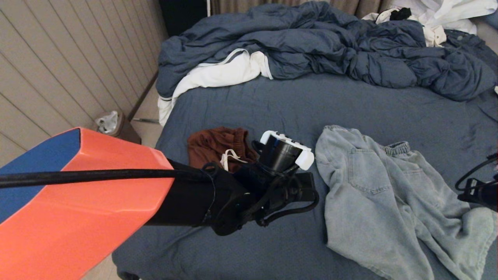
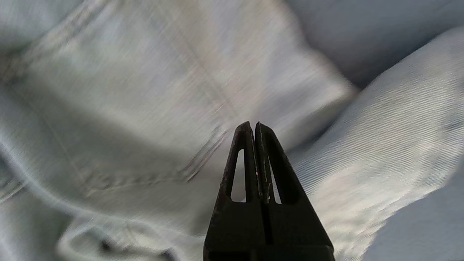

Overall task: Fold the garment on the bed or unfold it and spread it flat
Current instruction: Unford the blue shorts

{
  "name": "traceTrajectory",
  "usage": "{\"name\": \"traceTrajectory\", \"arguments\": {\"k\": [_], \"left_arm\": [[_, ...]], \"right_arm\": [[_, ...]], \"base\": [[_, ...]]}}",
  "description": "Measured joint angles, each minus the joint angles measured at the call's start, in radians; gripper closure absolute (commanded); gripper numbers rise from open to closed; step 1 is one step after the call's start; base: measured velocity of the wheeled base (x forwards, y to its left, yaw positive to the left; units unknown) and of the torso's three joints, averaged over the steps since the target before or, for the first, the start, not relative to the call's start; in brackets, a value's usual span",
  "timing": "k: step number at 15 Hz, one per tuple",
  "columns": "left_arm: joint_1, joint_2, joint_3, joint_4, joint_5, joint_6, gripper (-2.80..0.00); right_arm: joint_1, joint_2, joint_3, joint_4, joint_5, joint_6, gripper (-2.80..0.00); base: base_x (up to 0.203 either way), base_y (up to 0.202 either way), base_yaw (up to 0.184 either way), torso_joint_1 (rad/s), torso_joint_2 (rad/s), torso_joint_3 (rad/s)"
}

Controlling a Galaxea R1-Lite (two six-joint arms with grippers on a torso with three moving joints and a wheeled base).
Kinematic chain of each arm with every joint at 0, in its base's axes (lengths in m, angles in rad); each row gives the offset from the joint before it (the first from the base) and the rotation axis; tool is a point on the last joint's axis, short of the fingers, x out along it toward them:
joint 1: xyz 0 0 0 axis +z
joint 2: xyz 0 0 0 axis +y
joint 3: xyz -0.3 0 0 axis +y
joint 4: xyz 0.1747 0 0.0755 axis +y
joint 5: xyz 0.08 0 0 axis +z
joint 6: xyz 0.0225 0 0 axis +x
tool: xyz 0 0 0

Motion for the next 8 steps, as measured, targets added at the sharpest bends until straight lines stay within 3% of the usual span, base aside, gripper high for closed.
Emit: {"name": "traceTrajectory", "arguments": {"k": [4,8], "left_arm": [[-0.001,0.009,0.0,-0.003,0.001,-0.007,0.0],[0.005,0.01,0.025,-0.007,0.001,-0.02,0.0]], "right_arm": [[0.004,0.06,0.0,0.008,-0.003,-0.061,0.0],[-0.042,0.109,0.051,-0.098,-0.028,-0.141,0.0]], "base": [[0.0,0.0,0.0,0.0,0.0,0.0],[0.0,0.0,0.0,0.0,0.0,0.0]]}}
